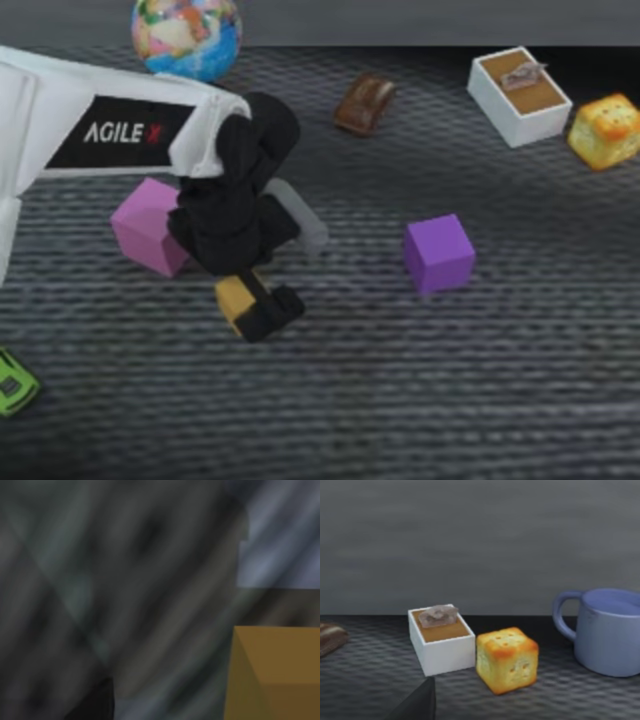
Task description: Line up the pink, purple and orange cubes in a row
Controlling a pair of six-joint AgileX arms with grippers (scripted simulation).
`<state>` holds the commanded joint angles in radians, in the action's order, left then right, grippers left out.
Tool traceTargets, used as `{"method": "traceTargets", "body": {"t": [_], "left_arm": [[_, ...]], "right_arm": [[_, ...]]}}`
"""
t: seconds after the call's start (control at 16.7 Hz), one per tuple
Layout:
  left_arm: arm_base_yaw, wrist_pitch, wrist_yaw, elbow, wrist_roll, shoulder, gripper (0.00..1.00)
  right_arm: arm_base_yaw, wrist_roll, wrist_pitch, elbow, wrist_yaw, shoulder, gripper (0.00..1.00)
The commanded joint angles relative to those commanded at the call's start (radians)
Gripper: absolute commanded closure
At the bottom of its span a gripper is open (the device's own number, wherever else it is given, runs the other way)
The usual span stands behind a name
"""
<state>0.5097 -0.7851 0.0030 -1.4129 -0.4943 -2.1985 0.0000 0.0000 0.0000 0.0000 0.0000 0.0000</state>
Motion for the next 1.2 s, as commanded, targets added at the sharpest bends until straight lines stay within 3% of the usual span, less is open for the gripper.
{"method": "traceTargets", "body": {"t": [0.6,1.2], "left_arm": [[0.000,0.000,0.000,0.000,0.000,0.000,0.98],[0.000,-0.022,0.014,-0.013,0.008,0.037,1.00]], "right_arm": [[0.000,0.000,0.000,0.000,0.000,0.000,0.00],[0.000,0.000,0.000,0.000,0.000,0.000,0.00]]}}
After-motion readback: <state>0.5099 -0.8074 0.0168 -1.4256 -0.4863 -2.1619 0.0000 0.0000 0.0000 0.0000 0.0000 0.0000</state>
